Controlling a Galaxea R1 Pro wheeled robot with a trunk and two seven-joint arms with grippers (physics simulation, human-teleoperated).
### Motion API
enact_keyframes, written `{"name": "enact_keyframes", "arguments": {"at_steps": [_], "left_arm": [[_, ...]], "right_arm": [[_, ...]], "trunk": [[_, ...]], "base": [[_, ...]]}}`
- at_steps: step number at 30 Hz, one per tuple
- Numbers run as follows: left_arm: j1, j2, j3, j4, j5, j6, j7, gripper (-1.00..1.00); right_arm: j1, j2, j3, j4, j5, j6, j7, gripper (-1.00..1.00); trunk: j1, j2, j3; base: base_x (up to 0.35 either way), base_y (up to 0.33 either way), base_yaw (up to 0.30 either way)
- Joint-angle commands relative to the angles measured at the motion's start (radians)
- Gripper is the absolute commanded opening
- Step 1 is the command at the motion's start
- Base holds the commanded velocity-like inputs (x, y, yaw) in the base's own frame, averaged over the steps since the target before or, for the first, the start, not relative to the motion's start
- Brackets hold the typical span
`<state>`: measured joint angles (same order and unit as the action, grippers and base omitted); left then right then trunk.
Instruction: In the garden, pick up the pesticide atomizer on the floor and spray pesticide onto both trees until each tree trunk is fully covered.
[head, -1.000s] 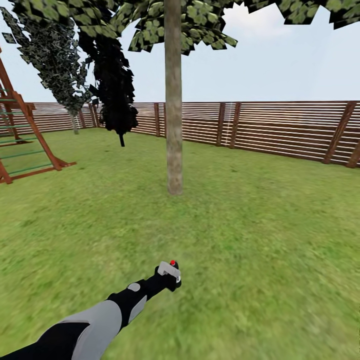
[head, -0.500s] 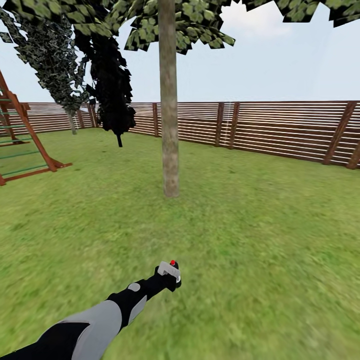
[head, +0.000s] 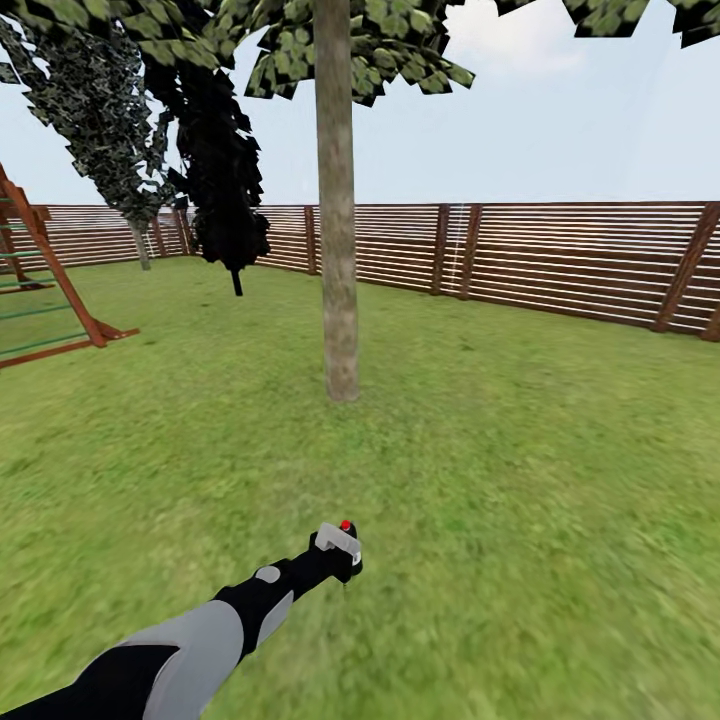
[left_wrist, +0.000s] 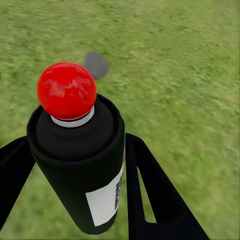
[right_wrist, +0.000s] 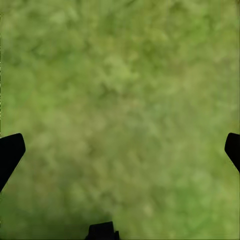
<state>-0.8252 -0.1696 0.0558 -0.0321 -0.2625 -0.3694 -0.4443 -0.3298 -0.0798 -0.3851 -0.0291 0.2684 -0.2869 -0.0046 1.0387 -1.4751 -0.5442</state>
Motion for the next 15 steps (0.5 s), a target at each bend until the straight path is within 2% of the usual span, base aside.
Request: {"name": "enact_keyframes", "arguments": {"at_steps": [1,9,15], "left_arm": [[0.000,0.000,0.001,0.000,0.000,0.000,0.001,-1.00],[0.000,0.001,0.002,0.000,0.002,0.000,0.001,-1.00],[0.000,0.001,0.003,0.000,0.002,-0.001,0.001,-1.00]], "right_arm": [[0.000,0.000,0.000,0.000,0.000,0.000,0.000,1.00],[0.000,0.000,0.000,0.001,0.000,0.000,0.000,1.00],[0.000,0.000,0.000,0.001,0.000,0.000,0.000,1.00]], "trunk": [[0.000,0.000,0.000],[0.000,0.000,0.000],[0.000,0.000,0.000]], "base": [[0.344,0.056,0.000],[0.341,0.121,0.000],[0.306,0.191,0.000]]}}
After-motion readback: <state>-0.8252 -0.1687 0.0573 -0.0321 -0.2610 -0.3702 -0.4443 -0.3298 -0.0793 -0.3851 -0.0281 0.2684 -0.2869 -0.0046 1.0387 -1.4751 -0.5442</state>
